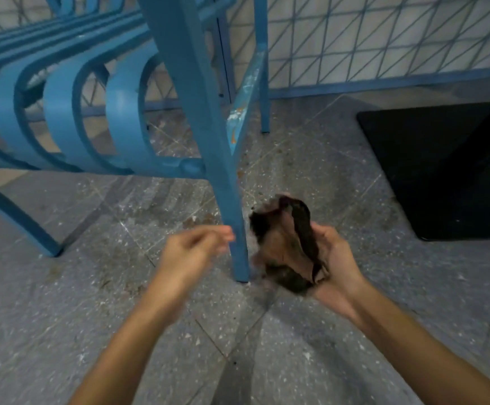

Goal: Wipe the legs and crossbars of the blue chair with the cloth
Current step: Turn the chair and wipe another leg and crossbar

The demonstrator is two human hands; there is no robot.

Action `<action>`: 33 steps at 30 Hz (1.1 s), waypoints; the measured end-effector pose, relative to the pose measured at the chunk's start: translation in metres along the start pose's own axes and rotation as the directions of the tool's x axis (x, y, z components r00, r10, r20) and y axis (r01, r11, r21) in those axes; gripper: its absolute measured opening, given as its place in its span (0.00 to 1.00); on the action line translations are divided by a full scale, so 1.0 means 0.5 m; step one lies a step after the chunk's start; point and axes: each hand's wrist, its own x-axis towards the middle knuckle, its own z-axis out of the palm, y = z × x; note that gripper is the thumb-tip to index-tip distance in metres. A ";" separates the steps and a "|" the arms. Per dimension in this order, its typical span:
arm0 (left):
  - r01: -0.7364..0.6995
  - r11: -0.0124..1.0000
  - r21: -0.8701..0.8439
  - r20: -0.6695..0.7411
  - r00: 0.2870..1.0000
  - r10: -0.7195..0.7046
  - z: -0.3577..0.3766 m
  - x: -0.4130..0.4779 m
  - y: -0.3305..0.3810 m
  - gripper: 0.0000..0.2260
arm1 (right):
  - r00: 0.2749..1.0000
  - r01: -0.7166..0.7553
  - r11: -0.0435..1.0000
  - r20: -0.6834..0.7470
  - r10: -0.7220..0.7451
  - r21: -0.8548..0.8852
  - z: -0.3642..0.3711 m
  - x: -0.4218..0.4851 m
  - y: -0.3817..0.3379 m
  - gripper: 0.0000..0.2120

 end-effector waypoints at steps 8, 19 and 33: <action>-0.114 0.990 -0.081 -0.092 0.990 0.107 -0.046 0.037 0.042 0.10 | 0.764 0.625 0.579 0.259 -0.591 -0.523 0.230 0.045 0.034 0.25; -0.193 0.975 -0.109 -0.024 0.981 0.191 -0.012 0.046 0.049 0.12 | 0.891 0.403 0.526 0.188 -0.414 -0.749 0.011 0.130 0.219 0.29; -0.449 0.893 -0.046 0.032 0.892 0.450 -0.001 0.072 0.047 0.12 | 0.701 0.650 0.455 0.247 -0.669 -0.609 0.166 0.138 0.108 0.29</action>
